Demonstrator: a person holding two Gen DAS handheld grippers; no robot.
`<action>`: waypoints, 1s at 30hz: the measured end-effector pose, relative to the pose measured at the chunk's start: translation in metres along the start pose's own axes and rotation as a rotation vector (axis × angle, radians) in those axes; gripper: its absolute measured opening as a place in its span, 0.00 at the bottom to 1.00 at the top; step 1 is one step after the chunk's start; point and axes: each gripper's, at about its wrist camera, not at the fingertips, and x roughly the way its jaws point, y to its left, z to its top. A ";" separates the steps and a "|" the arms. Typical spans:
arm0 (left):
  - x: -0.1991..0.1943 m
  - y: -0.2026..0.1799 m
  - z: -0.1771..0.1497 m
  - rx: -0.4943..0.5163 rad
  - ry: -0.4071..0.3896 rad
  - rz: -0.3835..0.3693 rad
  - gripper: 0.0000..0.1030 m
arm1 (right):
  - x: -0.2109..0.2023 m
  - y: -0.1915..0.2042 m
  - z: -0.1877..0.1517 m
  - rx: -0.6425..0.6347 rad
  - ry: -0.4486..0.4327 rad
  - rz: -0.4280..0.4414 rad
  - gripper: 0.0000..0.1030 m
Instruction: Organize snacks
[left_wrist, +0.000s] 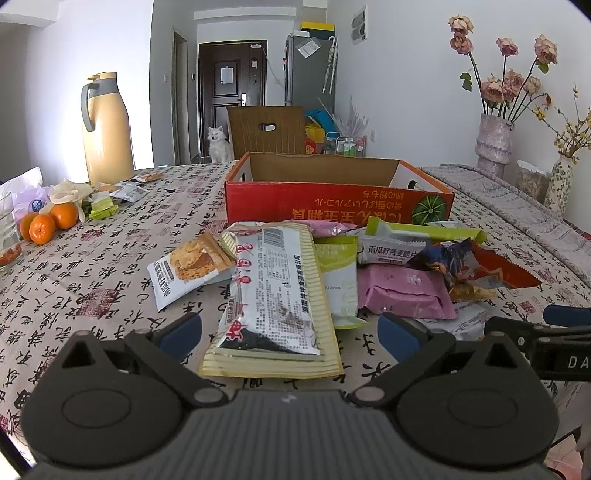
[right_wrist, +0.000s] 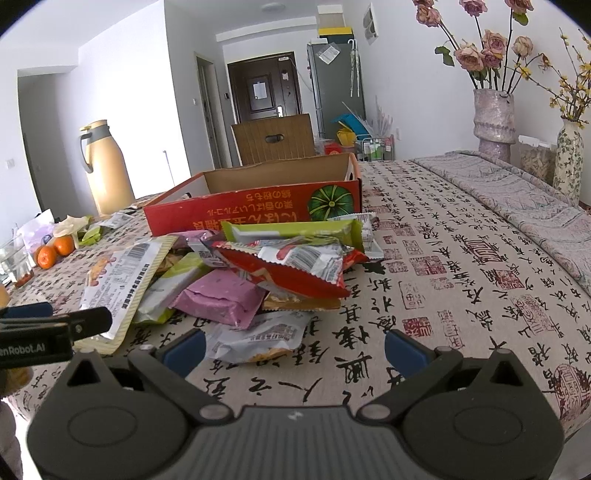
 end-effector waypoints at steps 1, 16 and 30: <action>0.000 0.000 0.000 0.001 0.000 0.000 1.00 | 0.000 0.000 0.000 0.000 0.000 0.000 1.00; -0.002 0.001 -0.001 -0.002 -0.001 0.000 1.00 | 0.000 0.000 0.000 0.000 0.000 0.001 1.00; -0.002 0.000 -0.001 -0.001 -0.003 -0.002 1.00 | 0.000 0.000 0.000 0.001 0.000 0.001 1.00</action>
